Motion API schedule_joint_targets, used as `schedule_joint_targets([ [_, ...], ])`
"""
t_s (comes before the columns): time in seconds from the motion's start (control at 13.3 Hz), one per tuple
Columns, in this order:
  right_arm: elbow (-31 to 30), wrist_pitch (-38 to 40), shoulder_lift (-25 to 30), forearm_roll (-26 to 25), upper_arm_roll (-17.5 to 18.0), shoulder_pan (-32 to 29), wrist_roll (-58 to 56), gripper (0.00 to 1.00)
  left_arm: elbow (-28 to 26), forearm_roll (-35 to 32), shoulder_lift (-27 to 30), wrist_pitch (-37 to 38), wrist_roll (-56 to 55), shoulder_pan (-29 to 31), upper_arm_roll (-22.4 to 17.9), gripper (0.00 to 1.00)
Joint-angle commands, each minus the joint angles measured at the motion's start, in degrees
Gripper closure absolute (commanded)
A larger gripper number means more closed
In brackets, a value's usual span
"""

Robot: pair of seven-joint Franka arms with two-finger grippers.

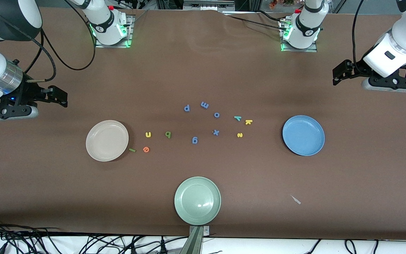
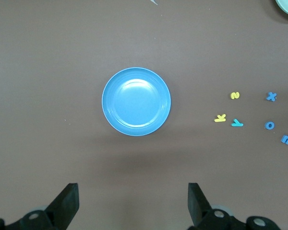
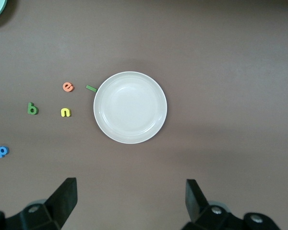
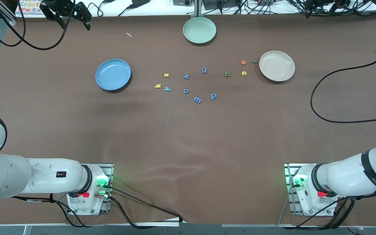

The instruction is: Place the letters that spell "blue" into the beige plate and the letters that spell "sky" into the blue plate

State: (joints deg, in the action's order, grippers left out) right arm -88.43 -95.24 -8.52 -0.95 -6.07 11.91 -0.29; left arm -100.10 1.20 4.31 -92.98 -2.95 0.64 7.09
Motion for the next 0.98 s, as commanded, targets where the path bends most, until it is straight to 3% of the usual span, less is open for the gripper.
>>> schedule_joint_targets([
  [0.0, -0.51, -0.47, 0.43, 0.77, 0.09, -0.31, 0.11, 0.0, 1.75, 0.64, -0.8, 1.48, 1.1, -0.2, -0.32, 0.0],
  [0.9, -0.51, -0.47, 0.34, 0.69, 0.09, -0.31, 0.11, 0.0, 2.54, 0.64, -1.23, 1.31, 0.93, -0.29, -0.32, 0.0],
])
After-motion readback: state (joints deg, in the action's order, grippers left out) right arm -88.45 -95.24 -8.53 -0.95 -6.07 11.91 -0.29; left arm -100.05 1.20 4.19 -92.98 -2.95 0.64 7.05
